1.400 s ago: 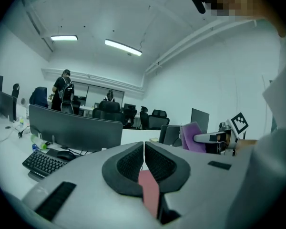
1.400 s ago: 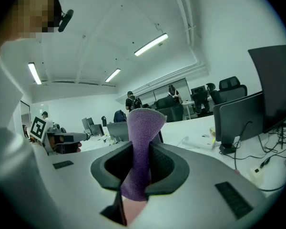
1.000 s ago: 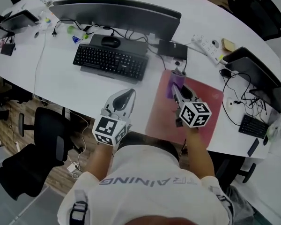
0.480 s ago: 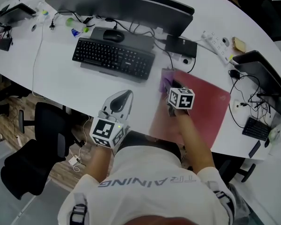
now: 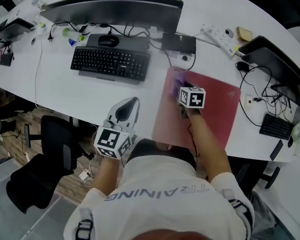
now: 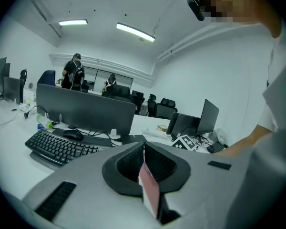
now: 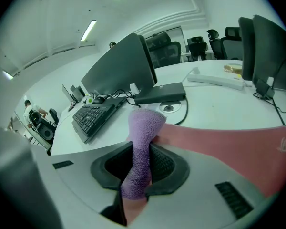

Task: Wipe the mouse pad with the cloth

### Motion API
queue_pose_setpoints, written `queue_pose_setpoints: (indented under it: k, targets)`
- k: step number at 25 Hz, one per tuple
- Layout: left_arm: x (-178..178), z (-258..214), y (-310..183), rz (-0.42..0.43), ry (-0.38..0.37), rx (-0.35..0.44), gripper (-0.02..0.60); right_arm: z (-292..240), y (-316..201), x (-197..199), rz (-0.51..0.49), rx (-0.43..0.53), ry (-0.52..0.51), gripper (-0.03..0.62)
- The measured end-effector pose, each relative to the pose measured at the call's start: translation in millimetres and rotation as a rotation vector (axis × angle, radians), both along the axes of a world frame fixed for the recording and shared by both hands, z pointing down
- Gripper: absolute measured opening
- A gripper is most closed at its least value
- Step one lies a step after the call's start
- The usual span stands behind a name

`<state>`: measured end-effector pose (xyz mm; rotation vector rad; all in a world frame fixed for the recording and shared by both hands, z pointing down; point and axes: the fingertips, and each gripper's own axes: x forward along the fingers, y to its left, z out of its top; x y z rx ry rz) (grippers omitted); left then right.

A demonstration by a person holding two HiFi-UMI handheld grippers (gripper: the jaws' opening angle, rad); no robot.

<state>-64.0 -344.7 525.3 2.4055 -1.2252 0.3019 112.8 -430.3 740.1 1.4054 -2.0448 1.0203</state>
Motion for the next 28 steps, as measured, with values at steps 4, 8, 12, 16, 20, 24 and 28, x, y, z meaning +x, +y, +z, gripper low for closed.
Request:
queue_pose_setpoints:
  k: [4, 8, 12, 16, 20, 24, 28]
  targets:
    - [29.3, -6.1, 11.4, 0.011, -0.003, 0.003, 0.035, 2.9, 12.9, 41.2, 0.038, -0.011, 0.013, 0.098]
    - [63.4, -16.7, 18.8, 0.021, 0.007, 0.011, 0.035, 2.1, 24.6, 90.2, 0.070, -0.021, 0.026, 0.098]
    - [100.0, -24.7, 26.6, 0.039, 0.001, 0.027, 0.035, -2.8, 34.2, 146.6, 0.112, -0.025, 0.047, 0.098]
    - [136.1, -29.9, 32.9, 0.059, -0.002, 0.038, 0.035, -0.5, 45.5, 201.5, 0.147, -0.028, 0.070, 0.098]
    - [166.5, -32.6, 40.6, 0.079, -0.008, 0.044, 0.035, 2.2, 58.8, 250.7, 0.198, -0.032, 0.077, 0.098]
    - [191.7, -36.7, 46.0, 0.091, -0.011, 0.054, 0.035, 1.8, 71.8, 289.7, 0.214, -0.031, 0.100, 0.098]
    - [210.5, -40.6, 53.8, 0.098, -0.019, 0.065, 0.035, 1.9, 84.4, 323.7, 0.247, -0.031, 0.101, 0.098]
